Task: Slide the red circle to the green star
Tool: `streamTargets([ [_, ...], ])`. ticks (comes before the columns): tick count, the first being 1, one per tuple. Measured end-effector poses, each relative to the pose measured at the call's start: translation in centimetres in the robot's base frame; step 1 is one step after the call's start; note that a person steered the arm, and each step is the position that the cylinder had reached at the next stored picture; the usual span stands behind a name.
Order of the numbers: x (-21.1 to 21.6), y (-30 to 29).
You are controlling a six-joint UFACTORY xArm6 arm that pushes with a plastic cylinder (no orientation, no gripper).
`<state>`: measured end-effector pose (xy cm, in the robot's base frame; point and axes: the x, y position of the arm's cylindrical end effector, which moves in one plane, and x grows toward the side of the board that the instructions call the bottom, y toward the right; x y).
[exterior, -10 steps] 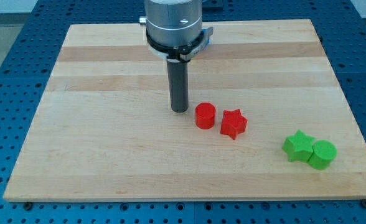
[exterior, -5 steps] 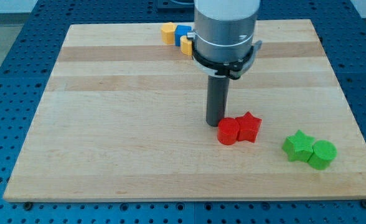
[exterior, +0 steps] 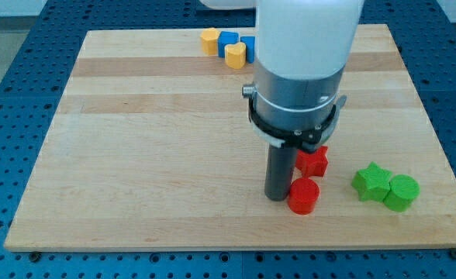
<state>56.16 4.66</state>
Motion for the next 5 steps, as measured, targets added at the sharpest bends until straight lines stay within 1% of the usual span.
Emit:
streamTargets([
  [1, 2.2, -1.1],
  [2, 2.7, -1.2],
  [5, 1.0, 1.0],
])
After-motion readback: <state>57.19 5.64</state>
